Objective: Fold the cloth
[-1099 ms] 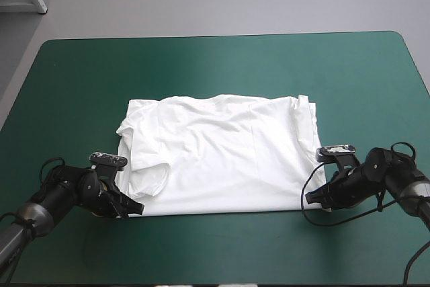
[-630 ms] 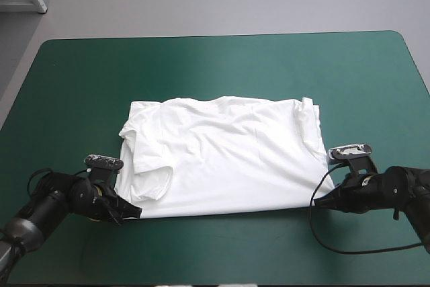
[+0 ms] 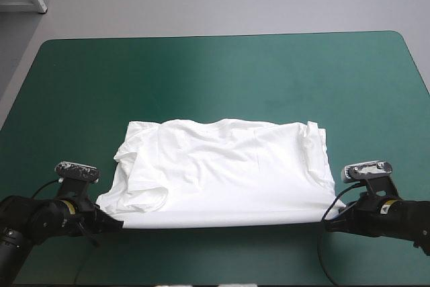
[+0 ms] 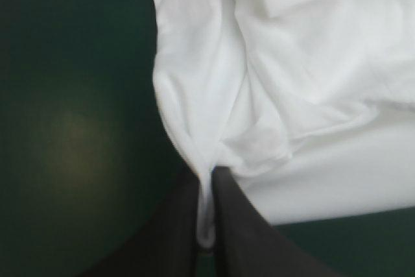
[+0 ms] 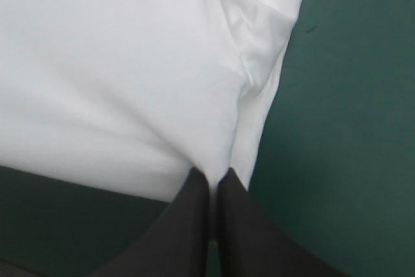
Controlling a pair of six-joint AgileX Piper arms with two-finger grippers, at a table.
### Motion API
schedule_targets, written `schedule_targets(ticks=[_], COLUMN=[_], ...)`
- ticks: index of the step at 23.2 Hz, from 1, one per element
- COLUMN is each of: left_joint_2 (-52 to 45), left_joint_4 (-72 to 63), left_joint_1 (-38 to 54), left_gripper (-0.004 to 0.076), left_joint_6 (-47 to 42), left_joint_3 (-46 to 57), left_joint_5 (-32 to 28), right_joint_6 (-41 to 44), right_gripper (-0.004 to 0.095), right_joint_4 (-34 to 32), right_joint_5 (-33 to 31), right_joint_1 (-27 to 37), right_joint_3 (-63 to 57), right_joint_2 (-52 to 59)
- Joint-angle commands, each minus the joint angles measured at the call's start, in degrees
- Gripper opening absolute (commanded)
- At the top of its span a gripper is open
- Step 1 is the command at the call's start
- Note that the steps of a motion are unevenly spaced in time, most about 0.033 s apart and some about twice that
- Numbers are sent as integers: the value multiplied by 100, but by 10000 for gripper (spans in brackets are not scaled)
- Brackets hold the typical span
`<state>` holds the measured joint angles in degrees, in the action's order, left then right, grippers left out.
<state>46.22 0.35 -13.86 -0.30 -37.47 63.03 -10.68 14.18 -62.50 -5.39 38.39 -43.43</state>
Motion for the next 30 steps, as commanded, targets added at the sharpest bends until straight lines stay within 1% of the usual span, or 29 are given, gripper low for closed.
schedule_targets(ticks=[1,6,11,14,15,20,25,27,28,29,30], left_joint_2=[268,1218,1986,2399,2634,3345,3824,3988,4046,4071,4087], left_joint_4=[177,192,281,467,528,707,696,696,696,696,696], left_joint_1=[-10,-10,-10,-10,0,176,271,271,271,271,271], left_gripper=[20,21,21,21,21,21,21,21,22,25,46], left_joint_6=[-53,-31,-21,-102,-100,-224,-200,-200,-200,-200,-200], left_joint_3=[-535,-1465,-2003,-2221,-2363,-2795,-2951,-2951,-2951,-2951,-2951], left_joint_5=[-499,-1418,-1682,-1998,-2180,-2486,-2793,-2928,-3032,-3100,-3197], right_joint_6=[-72,-271,-467,-524,-598,-677,-734,-746,-759,-760,-760], right_gripper=[-4,-4,-4,-4,-4,-4,-3,53,138,202,330], right_joint_4=[1,14,25,14,14,14,13,13,25,25,25], right_joint_5=[466,1063,1500,1742,1865,2270,2364,2352,2365,2379,2445], right_joint_1=[-12,-12,-12,-12,-12,-12,-12,-12,-12,-12,-12], right_joint_3=[406,1203,1601,1812,1946,2397,2855,3028,3139,3193,3287], right_joint_2=[-76,-602,-1308,-1793,-2142,-2950,-3660,-3942,-4074,-4134,-4194])
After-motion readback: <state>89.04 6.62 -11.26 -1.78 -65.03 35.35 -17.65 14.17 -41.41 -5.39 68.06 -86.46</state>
